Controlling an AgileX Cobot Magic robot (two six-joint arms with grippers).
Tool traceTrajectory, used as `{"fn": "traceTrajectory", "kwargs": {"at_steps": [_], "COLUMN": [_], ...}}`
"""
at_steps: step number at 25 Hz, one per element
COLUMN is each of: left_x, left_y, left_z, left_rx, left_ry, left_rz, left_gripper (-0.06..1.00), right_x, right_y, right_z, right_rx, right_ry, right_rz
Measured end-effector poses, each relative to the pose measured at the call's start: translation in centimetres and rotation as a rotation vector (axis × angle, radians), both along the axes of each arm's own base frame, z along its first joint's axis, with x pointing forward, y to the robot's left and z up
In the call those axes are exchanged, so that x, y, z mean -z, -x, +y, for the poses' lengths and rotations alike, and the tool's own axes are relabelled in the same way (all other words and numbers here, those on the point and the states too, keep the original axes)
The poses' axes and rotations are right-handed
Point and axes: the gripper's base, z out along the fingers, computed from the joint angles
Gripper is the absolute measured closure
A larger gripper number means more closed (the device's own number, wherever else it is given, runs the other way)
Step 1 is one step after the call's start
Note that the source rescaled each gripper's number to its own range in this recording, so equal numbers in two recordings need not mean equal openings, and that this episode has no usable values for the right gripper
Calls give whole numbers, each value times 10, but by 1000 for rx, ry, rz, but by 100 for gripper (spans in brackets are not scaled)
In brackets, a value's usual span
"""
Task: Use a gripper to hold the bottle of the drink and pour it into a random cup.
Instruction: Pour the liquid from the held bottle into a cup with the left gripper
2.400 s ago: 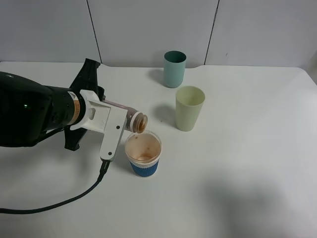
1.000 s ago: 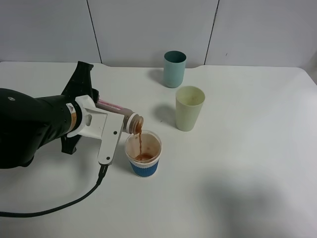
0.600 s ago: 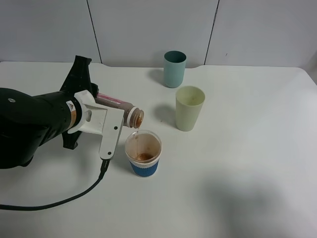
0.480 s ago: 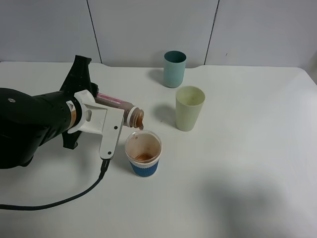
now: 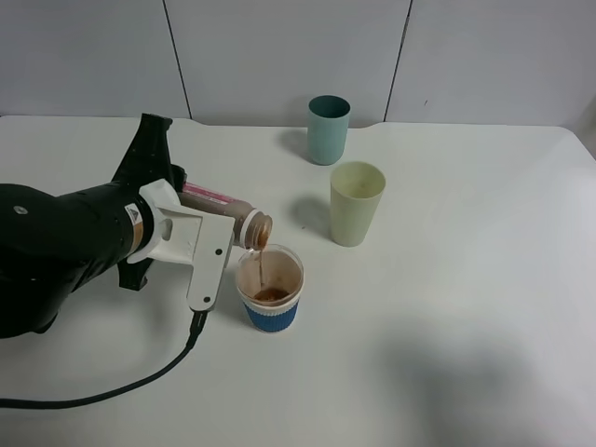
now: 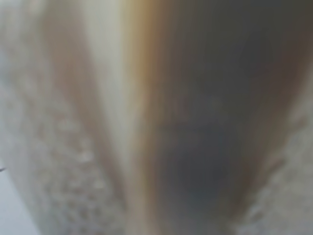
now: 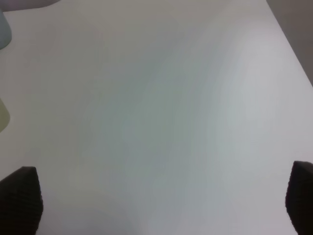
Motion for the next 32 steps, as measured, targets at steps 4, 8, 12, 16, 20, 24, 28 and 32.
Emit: {"fn": "traceTrajectory", "kwargs": {"at_steps": [4, 8, 12, 16, 20, 24, 28, 32], "left_x": [0, -1, -2, -2, -3, -4, -4, -4], "left_y": [0, 0, -1, 0, 3, 4, 4, 4], "left_z": [1, 2, 2, 1, -1, -2, -2, -1], "left_rx": [-16, -20, -19, -20, -16, -16, -19, -22], "left_ry": [5, -2, -5, -11, -10, -12, -14, -14], "left_rz": [-6, -19, -29, -42, -51, -60, -64, -66], "left_gripper": [94, 94, 94, 94, 94, 94, 94, 94], "right_x": [0, 0, 0, 0, 0, 0, 0, 0], "right_y": [0, 0, 0, 0, 0, 0, 0, 0], "right_z": [0, 0, 0, 0, 0, 0, 0, 0], "right_rx": [0, 0, 0, 0, 0, 0, 0, 0], "right_ry": [0, 0, 0, 0, 0, 0, 0, 0], "right_rz": [0, 0, 0, 0, 0, 0, 0, 0]}}
